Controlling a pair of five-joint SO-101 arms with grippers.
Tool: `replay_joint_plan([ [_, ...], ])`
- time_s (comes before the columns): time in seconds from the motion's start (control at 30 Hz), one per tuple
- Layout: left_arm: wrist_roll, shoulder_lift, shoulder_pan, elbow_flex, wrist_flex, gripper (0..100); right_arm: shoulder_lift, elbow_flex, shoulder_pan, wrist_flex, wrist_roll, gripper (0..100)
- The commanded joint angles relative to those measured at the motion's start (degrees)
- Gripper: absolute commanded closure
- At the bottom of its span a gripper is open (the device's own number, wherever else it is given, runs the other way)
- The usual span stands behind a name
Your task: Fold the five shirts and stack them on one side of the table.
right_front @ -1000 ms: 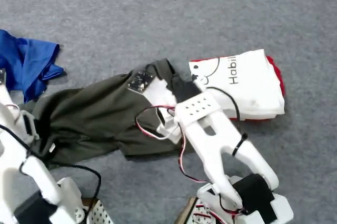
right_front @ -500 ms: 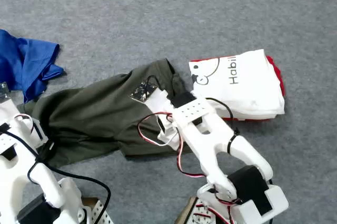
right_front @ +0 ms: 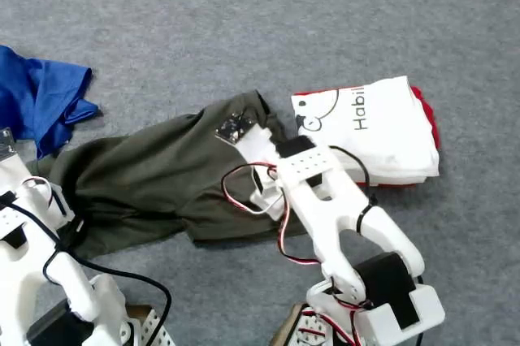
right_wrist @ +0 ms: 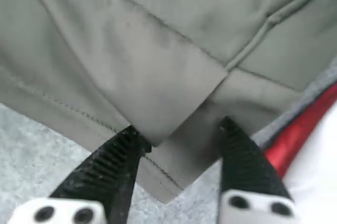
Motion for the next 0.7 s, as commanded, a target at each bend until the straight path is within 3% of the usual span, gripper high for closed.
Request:
replay_joint_plan([
  [0.0, 0.4, -1.1, 0.3, -0.2, -0.6, 76, 0.2, -2.5, -2.0, -1.1, -0.6, 89.8],
  [0.1, 0.4, -1.2, 0.3, -0.2, -0.6, 76, 0.2, -2.9, -2.1, -1.2, -0.6, 97.0],
  [0.33, 0.5, -1.5, 0.3, -0.2, -0.6, 76, 0.2, -2.8, -0.9, -2.1, 0.6, 98.3],
  [0.67, 0.6, -1.4, 0.2, -2.2, 2.2, 76, 0.1, -7.3, 13.1, -0.7, 8.1, 98.3],
])
